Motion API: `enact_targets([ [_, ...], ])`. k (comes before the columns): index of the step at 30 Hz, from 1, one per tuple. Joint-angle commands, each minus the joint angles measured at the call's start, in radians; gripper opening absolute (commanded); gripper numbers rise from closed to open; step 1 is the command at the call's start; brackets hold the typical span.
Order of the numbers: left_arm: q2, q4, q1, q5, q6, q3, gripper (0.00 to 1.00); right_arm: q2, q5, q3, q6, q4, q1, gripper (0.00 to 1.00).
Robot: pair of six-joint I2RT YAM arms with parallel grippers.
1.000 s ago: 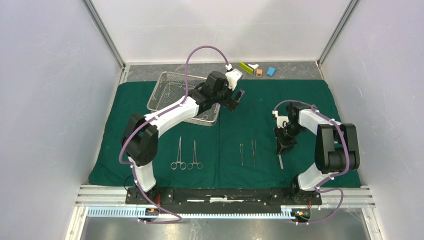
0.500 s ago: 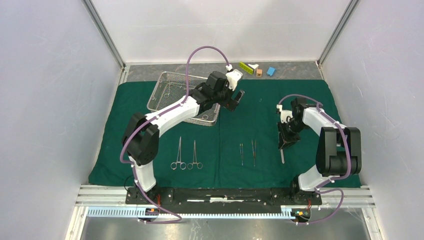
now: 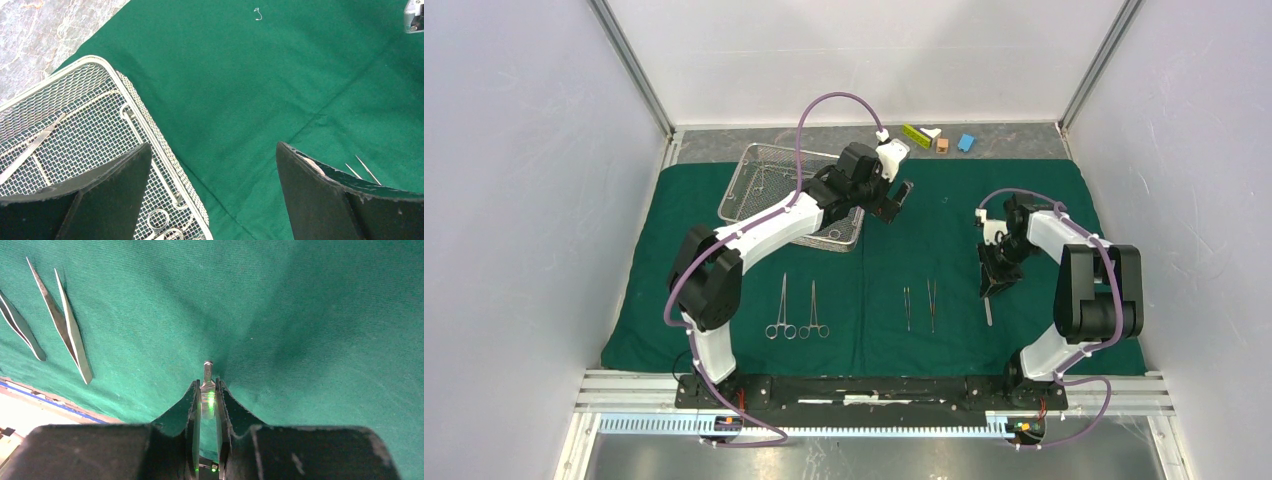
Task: Open and lay out the surgical kit
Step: Place the medical item in the surgical kit.
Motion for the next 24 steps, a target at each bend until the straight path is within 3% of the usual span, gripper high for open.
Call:
enact_targets([
  [1, -0.008, 0.004, -0.002, 0.001, -0.038, 0.036, 1.0, 0.009, -0.009, 0.031, -0.008, -0.001, 0.001, 0.03],
  [15, -0.002, 0.004, -0.002, 0.011, -0.042, 0.035, 1.0, 0.031, -0.008, 0.04, -0.009, -0.001, 0.0, 0.03],
  [24, -0.001, 0.001, -0.003, 0.014, -0.043, 0.036, 1.0, 0.037, -0.01, 0.041, -0.009, 0.0, -0.003, 0.1],
])
